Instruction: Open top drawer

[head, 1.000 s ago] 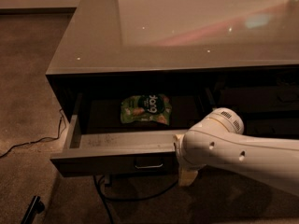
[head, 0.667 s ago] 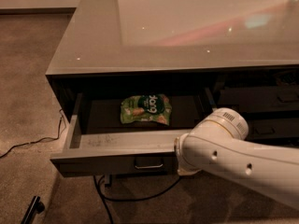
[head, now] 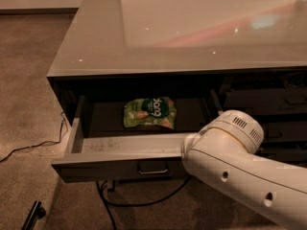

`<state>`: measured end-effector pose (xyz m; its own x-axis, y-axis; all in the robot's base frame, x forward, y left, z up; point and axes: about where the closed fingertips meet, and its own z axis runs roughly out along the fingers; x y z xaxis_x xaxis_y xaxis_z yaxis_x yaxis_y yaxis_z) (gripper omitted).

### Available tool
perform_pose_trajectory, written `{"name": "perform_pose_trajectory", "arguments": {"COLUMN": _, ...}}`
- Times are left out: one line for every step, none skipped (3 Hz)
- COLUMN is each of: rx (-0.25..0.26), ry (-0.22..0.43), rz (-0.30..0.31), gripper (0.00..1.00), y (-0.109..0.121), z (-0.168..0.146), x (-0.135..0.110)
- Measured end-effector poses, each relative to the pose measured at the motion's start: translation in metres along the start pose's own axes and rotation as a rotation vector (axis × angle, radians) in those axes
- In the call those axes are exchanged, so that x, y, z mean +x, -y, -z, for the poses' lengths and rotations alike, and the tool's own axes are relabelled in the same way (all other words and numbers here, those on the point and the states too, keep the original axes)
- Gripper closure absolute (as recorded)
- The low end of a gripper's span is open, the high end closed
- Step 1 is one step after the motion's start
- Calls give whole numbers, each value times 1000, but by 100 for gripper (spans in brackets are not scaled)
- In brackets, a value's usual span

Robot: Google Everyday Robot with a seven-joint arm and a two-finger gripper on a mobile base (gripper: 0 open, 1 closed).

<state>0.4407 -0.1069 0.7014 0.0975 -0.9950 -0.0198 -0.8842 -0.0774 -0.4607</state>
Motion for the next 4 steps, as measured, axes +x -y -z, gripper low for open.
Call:
{"name": "perform_pose_trajectory", "arguments": {"rx": 25, "ry": -15, "rz": -7, "gripper": 100, "y": 5, "z": 9, "x": 2}}
{"name": "perform_pose_trajectory", "arguments": {"rx": 55, "ry": 0, "rz": -15, "gripper": 100, "y": 8, "z": 4, "x": 9}}
{"name": "perform_pose_trajectory", "arguments": {"rx": 100, "ry": 39, "rz": -15, "gripper": 100, "y": 24, "z": -6, "x": 8}}
{"name": "perform_pose_trajectory", "arguments": {"rx": 152, "ry": 82, "rz": -15, "gripper": 100, "y": 44, "z": -9, "x": 5}}
